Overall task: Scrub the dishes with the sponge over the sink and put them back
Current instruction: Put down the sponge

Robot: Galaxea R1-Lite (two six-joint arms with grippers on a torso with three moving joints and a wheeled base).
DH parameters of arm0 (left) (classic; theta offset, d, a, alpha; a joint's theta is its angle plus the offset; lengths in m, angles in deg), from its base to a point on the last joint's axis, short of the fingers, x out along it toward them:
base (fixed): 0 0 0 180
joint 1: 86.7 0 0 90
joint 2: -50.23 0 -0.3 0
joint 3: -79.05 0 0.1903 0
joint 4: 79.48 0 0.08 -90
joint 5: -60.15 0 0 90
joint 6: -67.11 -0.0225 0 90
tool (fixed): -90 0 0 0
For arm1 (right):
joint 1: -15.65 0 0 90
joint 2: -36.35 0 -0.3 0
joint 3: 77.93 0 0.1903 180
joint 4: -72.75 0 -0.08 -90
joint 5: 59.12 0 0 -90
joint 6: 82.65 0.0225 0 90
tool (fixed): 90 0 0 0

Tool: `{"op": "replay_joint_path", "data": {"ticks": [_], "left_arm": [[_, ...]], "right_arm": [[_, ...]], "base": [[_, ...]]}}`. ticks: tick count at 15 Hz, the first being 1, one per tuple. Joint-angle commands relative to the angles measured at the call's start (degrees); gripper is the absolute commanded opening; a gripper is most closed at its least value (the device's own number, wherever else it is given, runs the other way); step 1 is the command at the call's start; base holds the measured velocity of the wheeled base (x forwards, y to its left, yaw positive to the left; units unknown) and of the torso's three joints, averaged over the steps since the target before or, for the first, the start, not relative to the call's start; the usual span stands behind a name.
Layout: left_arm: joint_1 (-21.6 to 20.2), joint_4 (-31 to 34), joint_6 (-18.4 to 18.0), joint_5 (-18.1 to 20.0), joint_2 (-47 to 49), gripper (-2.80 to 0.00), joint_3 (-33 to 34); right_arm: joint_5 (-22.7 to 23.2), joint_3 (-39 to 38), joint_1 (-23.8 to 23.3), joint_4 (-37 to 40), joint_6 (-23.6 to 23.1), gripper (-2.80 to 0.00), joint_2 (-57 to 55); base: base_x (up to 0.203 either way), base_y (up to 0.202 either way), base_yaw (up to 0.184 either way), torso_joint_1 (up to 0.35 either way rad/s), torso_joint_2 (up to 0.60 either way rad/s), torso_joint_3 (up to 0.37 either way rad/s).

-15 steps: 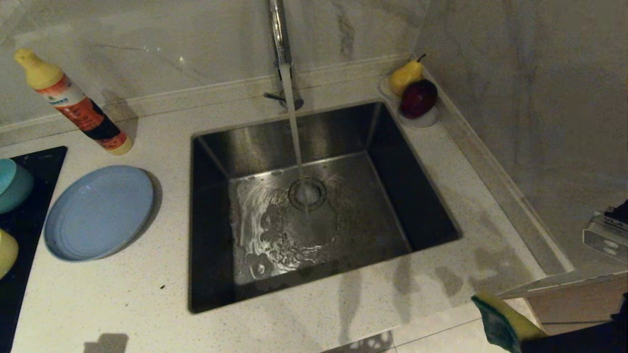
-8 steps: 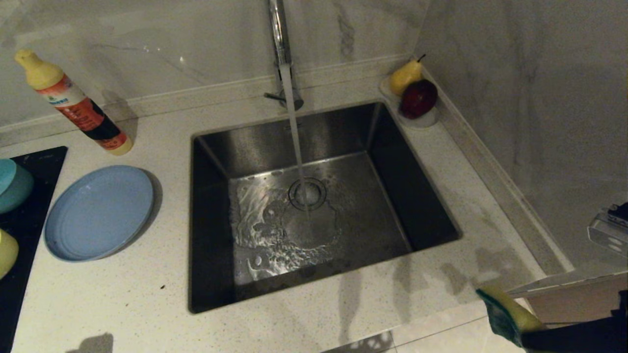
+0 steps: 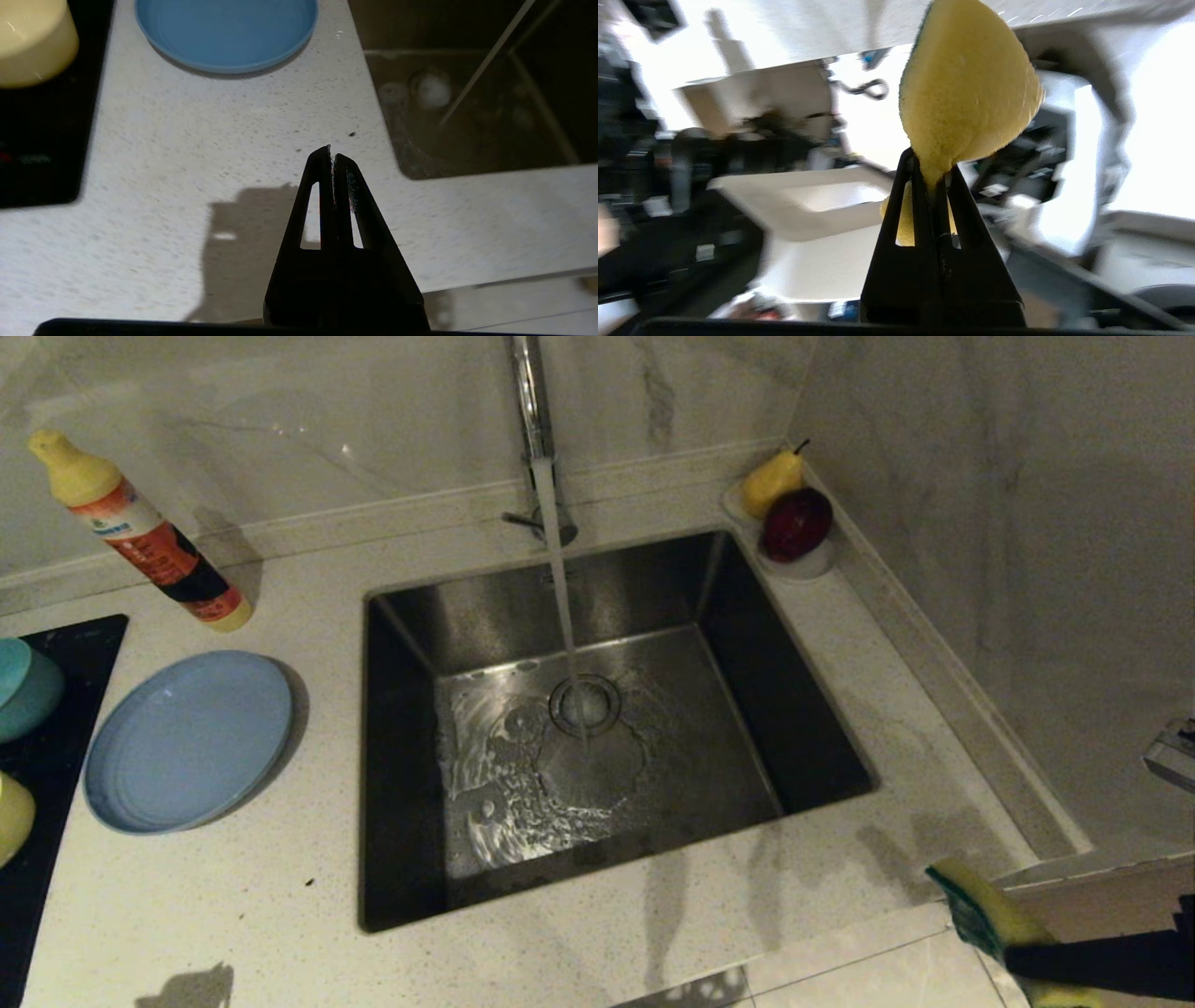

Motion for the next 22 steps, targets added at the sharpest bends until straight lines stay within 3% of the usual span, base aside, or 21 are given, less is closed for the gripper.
{"op": "replay_joint_path", "data": {"ticks": [1, 3, 4, 6, 7, 15, 19, 22], "left_arm": [[0.0, 0.4, -1.7, 0.5, 0.2, -2.8, 1.5], [0.0, 0.3, 1.2, 0.0, 0.2, -2.8, 1.7], [0.0, 0.2, 0.4, -0.2, 0.2, -2.8, 1.8], [0.0, 0.1, -9.4, 0.5, 0.2, -2.8, 2.1], [0.0, 0.0, -12.3, 1.8, 0.2, -2.8, 2.2], [0.0, -0.2, -11.2, 2.2, 0.1, -2.8, 2.3], [0.0, -0.2, -11.2, 2.2, 0.1, -2.8, 2.3], [0.0, -0.2, -11.2, 2.2, 0.1, -2.8, 2.3]], "right_arm": [[-4.3, -1.5, 0.0, 0.3, -3.5, -2.8, 0.6], [-8.0, -2.8, 0.0, 0.1, -6.6, -2.8, 1.2], [-8.4, -3.3, 0.1, 0.1, -7.1, -2.8, 1.5], [-8.5, -4.4, 0.0, 0.1, -7.1, -2.8, 3.7], [-8.5, -4.6, 0.0, 0.1, -7.2, -2.8, 4.6], [-16.2, -11.2, -0.8, -4.0, -16.3, -2.8, 5.1], [-17.2, -15.2, -0.7, -9.3, -19.2, -2.8, 4.2], [-20.8, -17.2, -0.6, -9.9, -26.0, -2.8, 4.2]], "base": [[0.0, 0.0, 0.0, 0.0, 0.0, 0.0], [0.0, 0.0, 0.0, 0.0, 0.0, 0.0], [0.0, 0.0, 0.0, 0.0, 0.0, 0.0], [0.0, 0.0, 0.0, 0.0, 0.0, 0.0], [0.0, 0.0, 0.0, 0.0, 0.0, 0.0], [0.0, 0.0, 0.0, 0.0, 0.0, 0.0], [0.0, 0.0, 0.0, 0.0, 0.0, 0.0], [0.0, 0.0, 0.0, 0.0, 0.0, 0.0]]}}
